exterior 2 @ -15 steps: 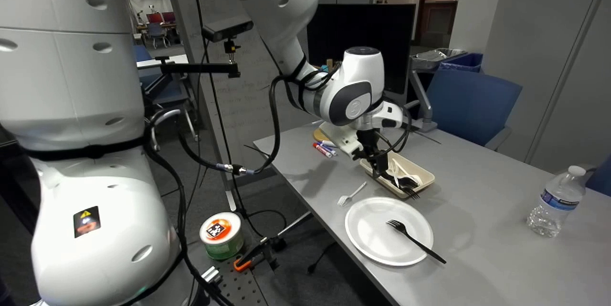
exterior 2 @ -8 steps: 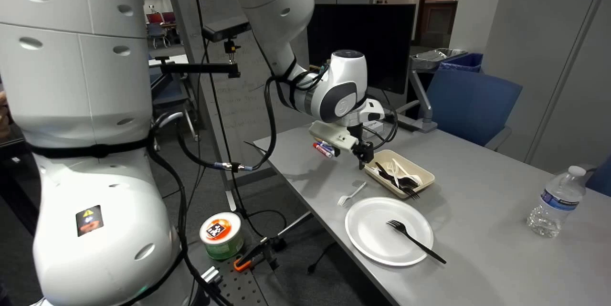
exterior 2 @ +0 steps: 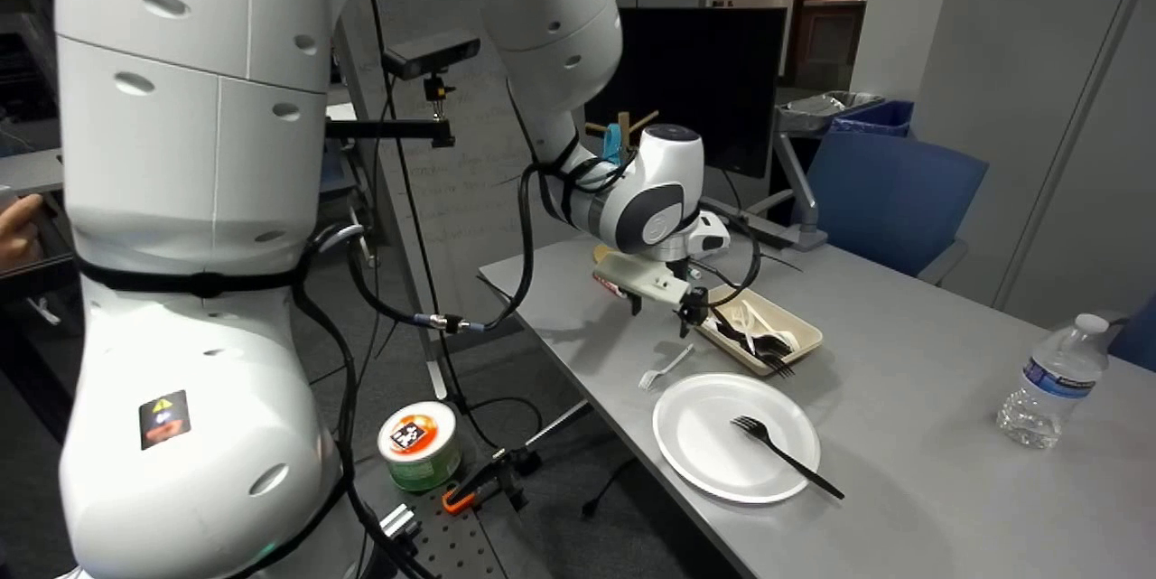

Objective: Pick up the silver fork from the table and place it on the white plate then pick up the white fork from the table and put it on the white plate

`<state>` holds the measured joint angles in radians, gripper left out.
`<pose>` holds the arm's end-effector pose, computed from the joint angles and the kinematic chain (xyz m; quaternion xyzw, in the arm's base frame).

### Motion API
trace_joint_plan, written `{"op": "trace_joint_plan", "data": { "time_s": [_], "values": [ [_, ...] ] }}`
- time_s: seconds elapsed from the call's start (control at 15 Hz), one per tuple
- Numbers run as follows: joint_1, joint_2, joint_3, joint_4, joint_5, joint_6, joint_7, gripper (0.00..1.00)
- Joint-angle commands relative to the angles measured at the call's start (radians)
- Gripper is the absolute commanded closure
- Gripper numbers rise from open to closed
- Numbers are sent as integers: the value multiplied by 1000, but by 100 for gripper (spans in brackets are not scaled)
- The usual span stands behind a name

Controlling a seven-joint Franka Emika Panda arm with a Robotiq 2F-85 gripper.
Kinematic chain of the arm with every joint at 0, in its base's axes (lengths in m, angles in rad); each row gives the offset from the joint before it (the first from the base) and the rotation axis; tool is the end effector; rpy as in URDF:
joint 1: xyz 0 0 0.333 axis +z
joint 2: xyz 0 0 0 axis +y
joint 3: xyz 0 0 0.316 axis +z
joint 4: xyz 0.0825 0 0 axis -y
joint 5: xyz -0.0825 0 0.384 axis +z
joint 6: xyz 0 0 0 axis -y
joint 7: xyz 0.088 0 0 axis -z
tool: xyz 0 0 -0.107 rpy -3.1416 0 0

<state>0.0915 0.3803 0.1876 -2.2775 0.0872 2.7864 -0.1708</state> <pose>0.5266 0.1487 0.2027 -0.9810 -0.1746 -0.0632 0.0555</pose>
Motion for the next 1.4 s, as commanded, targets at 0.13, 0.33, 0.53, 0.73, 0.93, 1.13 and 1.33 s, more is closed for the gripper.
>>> {"op": "trace_joint_plan", "data": {
  "time_s": [0.13, 0.33, 0.53, 0.73, 0.93, 1.13, 1.33],
  "values": [
    [-31, 92, 19, 58, -2, 24, -41, 0],
    [-16, 123, -2, 57, -30, 48, -22, 0],
    [-6, 150, -16, 55, -55, 96, -8, 0],
    [11, 167, -39, 52, -90, 143, 7, 2],
    [21, 182, -63, 51, -119, 172, 14, 7],
    [23, 192, -76, 54, -134, 179, 22, 10],
    [16, 200, -73, 58, -128, 172, 23, 18]
  ]
}}
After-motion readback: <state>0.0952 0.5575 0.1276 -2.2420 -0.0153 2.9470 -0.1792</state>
